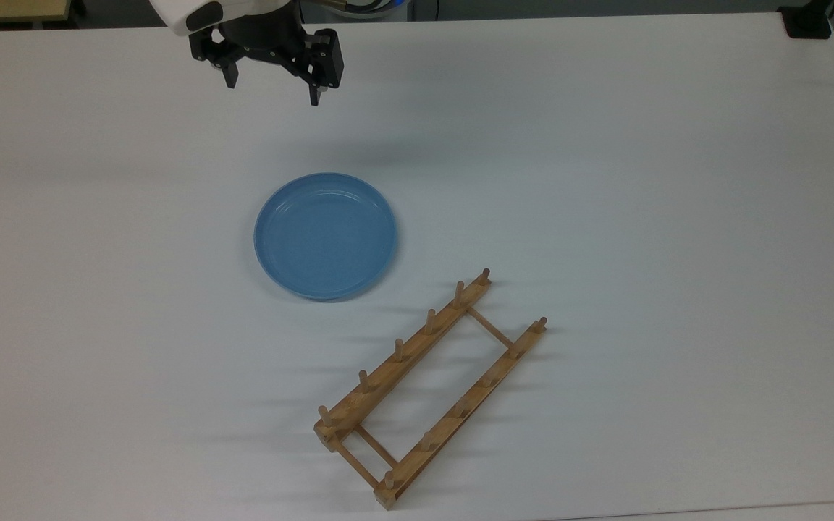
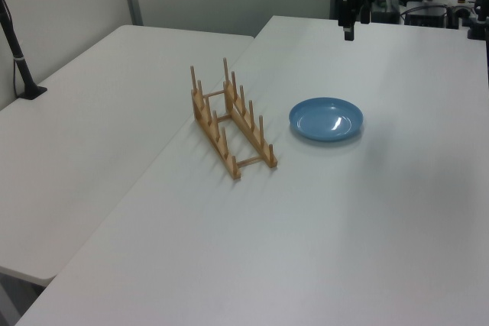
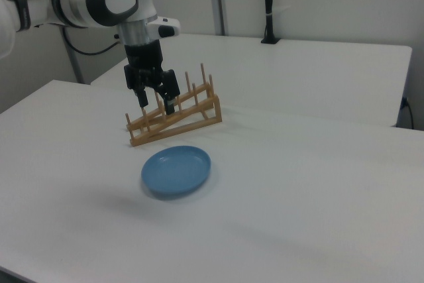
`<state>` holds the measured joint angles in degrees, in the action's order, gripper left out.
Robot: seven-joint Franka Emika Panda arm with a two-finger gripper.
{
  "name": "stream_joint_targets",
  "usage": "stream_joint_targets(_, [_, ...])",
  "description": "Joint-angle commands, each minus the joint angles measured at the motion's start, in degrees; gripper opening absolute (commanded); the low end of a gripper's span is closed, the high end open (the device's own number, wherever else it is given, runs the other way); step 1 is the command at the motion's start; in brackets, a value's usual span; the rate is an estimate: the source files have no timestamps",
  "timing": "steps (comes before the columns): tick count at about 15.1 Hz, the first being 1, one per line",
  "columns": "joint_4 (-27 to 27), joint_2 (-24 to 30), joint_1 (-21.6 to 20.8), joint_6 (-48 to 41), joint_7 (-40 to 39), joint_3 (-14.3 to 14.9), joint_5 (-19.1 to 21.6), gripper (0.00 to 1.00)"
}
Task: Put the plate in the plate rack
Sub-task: 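Move the gripper from its raised pose toward the blue plate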
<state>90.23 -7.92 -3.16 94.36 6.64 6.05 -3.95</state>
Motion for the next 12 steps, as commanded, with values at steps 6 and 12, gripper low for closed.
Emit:
stream_joint_targets(6, [0.30,0.18,-0.09,0.21,0.39,-0.34,-0.18,1.00])
stream_joint_targets(12, [0.30,-0.52,-0.09,0.30,-0.75,-0.34,-0.09,1.00])
